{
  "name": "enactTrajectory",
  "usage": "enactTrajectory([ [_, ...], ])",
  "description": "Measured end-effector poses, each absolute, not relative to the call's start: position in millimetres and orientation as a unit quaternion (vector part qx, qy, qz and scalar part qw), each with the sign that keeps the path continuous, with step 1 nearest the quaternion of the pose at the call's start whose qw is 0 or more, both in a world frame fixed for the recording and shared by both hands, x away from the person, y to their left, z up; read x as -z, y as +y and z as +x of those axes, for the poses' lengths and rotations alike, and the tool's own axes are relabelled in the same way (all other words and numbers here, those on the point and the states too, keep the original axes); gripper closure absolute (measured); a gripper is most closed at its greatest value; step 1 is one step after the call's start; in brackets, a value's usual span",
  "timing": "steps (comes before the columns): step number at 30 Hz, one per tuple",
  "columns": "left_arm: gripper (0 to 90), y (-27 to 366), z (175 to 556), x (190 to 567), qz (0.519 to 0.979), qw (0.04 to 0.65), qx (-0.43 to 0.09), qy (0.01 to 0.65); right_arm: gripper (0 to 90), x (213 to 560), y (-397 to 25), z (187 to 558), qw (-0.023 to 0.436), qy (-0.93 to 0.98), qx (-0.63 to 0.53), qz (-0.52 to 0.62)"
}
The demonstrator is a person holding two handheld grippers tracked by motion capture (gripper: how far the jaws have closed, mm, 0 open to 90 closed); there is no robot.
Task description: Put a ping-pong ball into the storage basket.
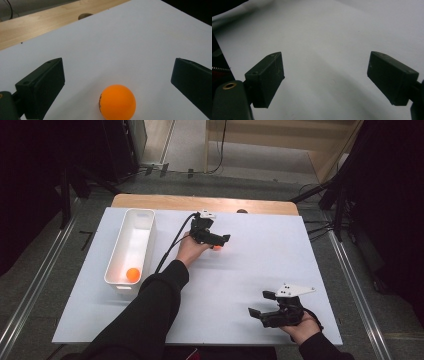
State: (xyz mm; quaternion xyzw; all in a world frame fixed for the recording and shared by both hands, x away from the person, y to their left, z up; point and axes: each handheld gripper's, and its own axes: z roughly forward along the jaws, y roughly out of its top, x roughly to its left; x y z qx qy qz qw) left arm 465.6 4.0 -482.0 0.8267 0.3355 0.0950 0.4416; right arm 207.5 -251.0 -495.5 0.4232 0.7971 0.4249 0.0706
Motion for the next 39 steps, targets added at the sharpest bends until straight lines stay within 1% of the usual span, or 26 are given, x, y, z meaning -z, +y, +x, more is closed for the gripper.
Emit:
enactTrajectory([
  [2, 0.0, 4.2, 465.1, 482.0, 0.83, 0.434, -0.098, 0.335, 12.5, 495.4, -250.9, 207.5, 0.07, 0.797, -0.425, 0.423],
  [12, 0.0, 3.3, 463.8, 487.6, 0.828, 0.439, -0.108, 0.332, 12.5, 496.3, -251.3, 208.2, 0.07, 0.799, -0.425, 0.421],
  [15, 0.0, 4.7, 463.4, 492.5, 0.832, 0.429, -0.122, 0.331, 12.5, 496.3, -251.5, 208.3, 0.07, 0.799, -0.424, 0.421],
  [18, 0.0, 4.8, 462.7, 498.3, 0.833, 0.428, -0.115, 0.333, 12.5, 496.3, -251.2, 208.2, 0.07, 0.799, -0.424, 0.421],
  [30, 0.0, -0.8, 459.3, 511.6, 0.846, 0.404, -0.12, 0.327, 12.5, 496.1, -251.4, 207.6, 0.068, 0.799, -0.423, 0.422],
  [35, 0.0, -2.5, 458.5, 512.7, 0.848, 0.397, -0.128, 0.327, 12.5, 496.0, -251.4, 207.5, 0.069, 0.799, -0.423, 0.422],
  [39, 0.0, -6.1, 456.1, 513.3, 0.856, 0.384, -0.143, 0.316, 12.5, 496.2, -251.2, 208.0, 0.071, 0.799, -0.423, 0.421],
])
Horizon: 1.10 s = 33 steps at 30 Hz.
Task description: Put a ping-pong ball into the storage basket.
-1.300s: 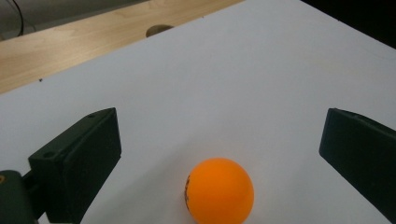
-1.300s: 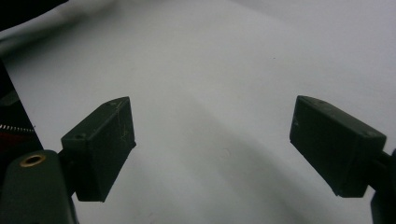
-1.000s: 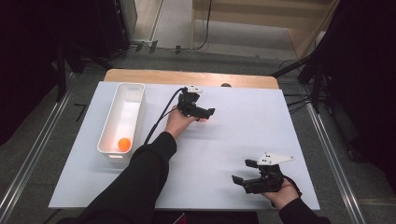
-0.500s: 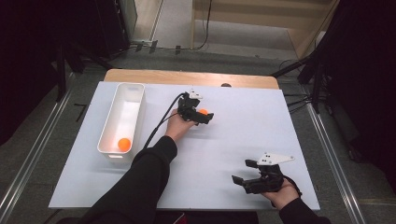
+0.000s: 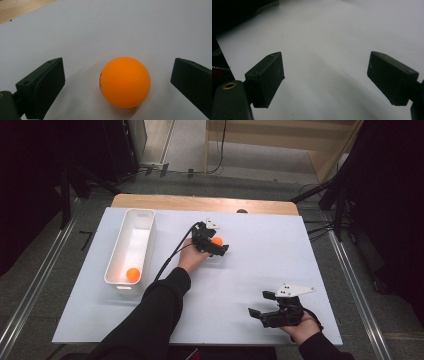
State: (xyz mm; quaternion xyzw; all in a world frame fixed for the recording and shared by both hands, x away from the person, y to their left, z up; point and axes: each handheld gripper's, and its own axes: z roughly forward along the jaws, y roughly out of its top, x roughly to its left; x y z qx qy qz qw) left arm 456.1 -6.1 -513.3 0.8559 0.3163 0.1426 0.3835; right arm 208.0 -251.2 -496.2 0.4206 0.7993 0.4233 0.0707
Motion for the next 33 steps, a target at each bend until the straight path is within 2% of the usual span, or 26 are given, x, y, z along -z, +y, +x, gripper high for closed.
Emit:
enactTrajectory([
  [6, 0.8, -12.4, 454.3, 515.2, 0.865, 0.353, -0.168, 0.316, 12.5, 495.9, -251.0, 207.3, 0.07, 0.799, -0.422, 0.423],
  [10, 5.7, -15.5, 453.4, 515.9, 0.867, 0.337, -0.183, 0.318, 12.5, 495.9, -251.2, 207.2, 0.07, 0.799, -0.422, 0.423],
  [17, 6.7, -15.1, 453.4, 516.1, 0.868, 0.338, -0.179, 0.318, 12.5, 496.0, -251.0, 207.5, 0.072, 0.8, -0.423, 0.419],
  [20, 14.7, -13.4, 453.4, 515.8, 0.866, 0.346, -0.159, 0.323, 12.5, 495.7, -250.7, 207.2, 0.071, 0.8, -0.424, 0.419],
  [27, 18.5, -12.5, 452.1, 515.4, 0.866, 0.35, -0.154, 0.322, 12.5, 495.7, -251.1, 206.9, 0.071, 0.799, -0.422, 0.422],
  [33, 31.6, -10.8, 448.9, 514.8, 0.861, 0.358, -0.157, 0.326, 12.5, 495.8, -251.1, 206.9, 0.071, 0.8, -0.422, 0.421],
])
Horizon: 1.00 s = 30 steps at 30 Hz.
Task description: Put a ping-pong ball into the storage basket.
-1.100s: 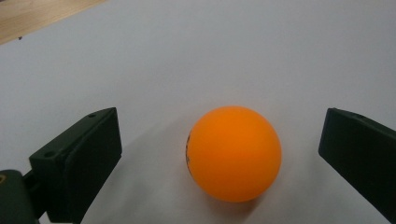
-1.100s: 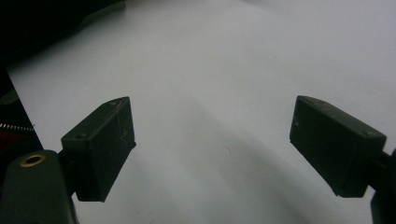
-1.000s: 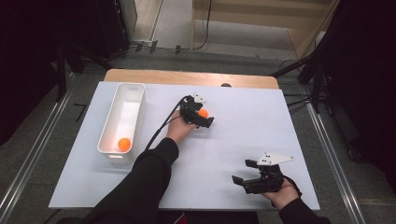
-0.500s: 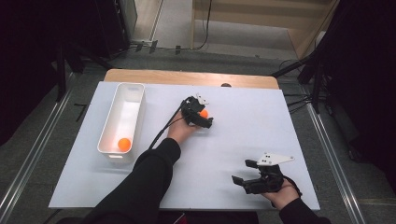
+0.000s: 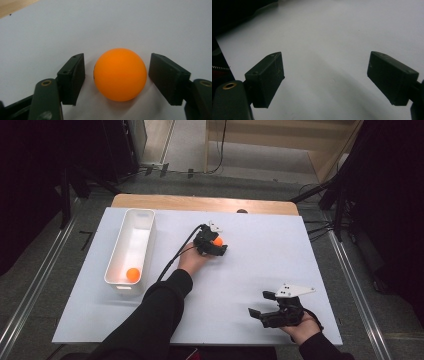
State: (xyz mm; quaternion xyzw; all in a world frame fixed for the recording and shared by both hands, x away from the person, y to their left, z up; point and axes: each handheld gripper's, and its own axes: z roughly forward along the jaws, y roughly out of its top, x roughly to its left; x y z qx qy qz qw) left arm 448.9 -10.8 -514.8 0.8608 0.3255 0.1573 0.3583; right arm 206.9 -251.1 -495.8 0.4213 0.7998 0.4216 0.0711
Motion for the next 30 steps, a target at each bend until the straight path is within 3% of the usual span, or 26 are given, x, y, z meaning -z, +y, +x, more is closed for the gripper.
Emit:
enactTrajectory([
  [15, 50.0, -9.8, 445.0, 513.9, 0.854, 0.36, -0.165, 0.338, 12.5, 496.0, -251.2, 207.1, 0.072, 0.801, -0.419, 0.422],
  [30, 51.0, -8.1, 446.5, 513.0, 0.851, 0.365, -0.155, 0.344, 12.5, 496.4, -251.2, 207.8, 0.073, 0.8, -0.42, 0.421],
])
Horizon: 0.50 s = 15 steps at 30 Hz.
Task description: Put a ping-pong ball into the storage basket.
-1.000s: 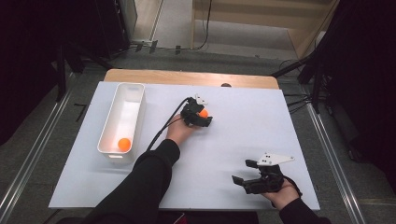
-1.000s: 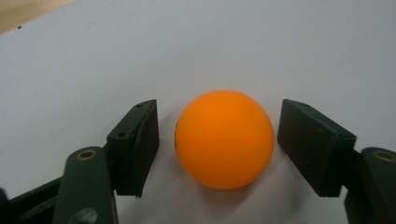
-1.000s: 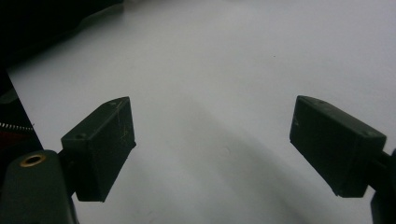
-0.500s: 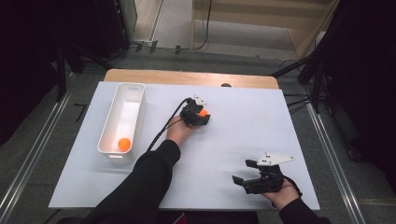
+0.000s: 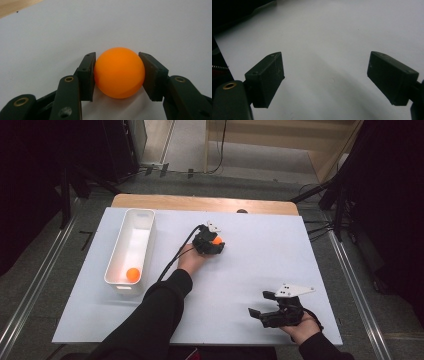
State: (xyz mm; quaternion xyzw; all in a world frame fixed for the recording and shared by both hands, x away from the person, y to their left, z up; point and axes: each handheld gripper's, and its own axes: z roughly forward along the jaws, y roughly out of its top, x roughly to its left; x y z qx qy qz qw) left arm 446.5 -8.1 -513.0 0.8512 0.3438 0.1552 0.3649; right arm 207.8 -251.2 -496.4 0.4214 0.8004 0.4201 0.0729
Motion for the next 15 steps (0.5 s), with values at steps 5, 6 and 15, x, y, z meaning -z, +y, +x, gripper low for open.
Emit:
enactTrajectory([
  [5, 51.0, -8.2, 447.0, 511.0, 0.852, 0.367, -0.152, 0.343, 12.5, 496.6, -251.0, 207.9, 0.071, 0.8, -0.42, 0.422],
  [6, 51.0, -8.2, 446.9, 510.1, 0.851, 0.367, -0.152, 0.343, 12.5, 496.6, -251.0, 207.9, 0.071, 0.8, -0.42, 0.422],
  [15, 51.0, -6.2, 443.6, 497.4, 0.847, 0.382, -0.139, 0.343, 12.5, 496.4, -251.5, 207.7, 0.073, 0.801, -0.419, 0.422],
])
